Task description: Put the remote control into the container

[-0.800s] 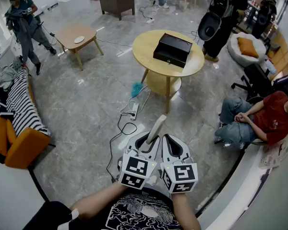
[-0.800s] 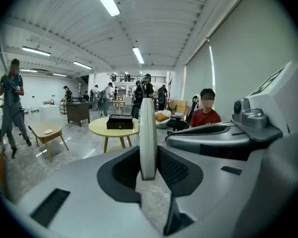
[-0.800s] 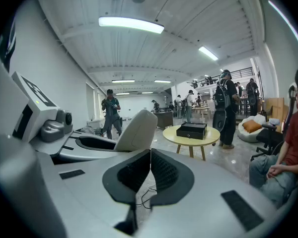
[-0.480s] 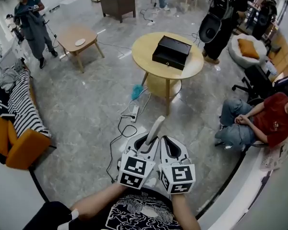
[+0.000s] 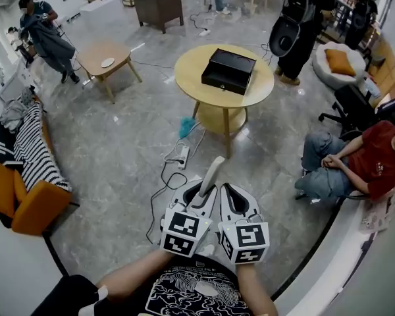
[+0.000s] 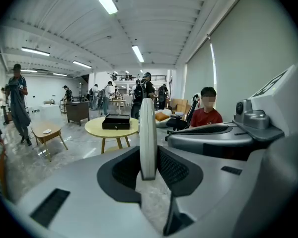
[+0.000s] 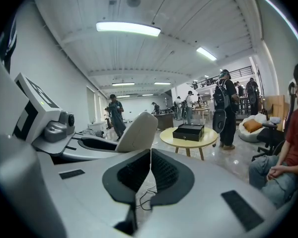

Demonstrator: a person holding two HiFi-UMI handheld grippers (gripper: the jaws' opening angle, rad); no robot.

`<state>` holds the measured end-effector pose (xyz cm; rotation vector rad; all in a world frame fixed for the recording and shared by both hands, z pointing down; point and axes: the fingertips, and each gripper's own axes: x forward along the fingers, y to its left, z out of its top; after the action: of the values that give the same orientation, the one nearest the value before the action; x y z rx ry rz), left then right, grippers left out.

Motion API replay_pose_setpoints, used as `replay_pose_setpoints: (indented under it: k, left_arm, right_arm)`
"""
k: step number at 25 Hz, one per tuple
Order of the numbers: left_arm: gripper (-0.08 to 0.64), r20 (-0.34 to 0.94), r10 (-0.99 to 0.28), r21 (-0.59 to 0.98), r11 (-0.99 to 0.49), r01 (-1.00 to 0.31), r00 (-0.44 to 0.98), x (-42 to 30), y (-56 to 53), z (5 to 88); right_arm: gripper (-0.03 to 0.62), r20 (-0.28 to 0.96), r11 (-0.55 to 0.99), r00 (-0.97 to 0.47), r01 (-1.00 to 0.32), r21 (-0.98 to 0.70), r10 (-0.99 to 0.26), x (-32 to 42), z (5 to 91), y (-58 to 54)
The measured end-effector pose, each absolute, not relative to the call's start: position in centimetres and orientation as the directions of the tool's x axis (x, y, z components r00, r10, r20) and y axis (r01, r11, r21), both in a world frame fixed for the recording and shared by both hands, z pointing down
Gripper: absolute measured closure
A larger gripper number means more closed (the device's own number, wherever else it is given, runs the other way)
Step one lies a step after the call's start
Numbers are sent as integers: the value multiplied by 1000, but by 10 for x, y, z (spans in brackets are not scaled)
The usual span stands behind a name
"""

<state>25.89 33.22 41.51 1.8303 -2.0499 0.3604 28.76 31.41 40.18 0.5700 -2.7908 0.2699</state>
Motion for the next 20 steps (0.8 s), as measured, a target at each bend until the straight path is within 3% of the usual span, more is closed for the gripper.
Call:
replay_pose_setpoints:
  k: [20]
  left_arm:
    - [456,437,-895,70,138,-988,-94,220,271,430]
  right_arm:
    - [568,342,913,-880,-389,-121,-330,244,420,255]
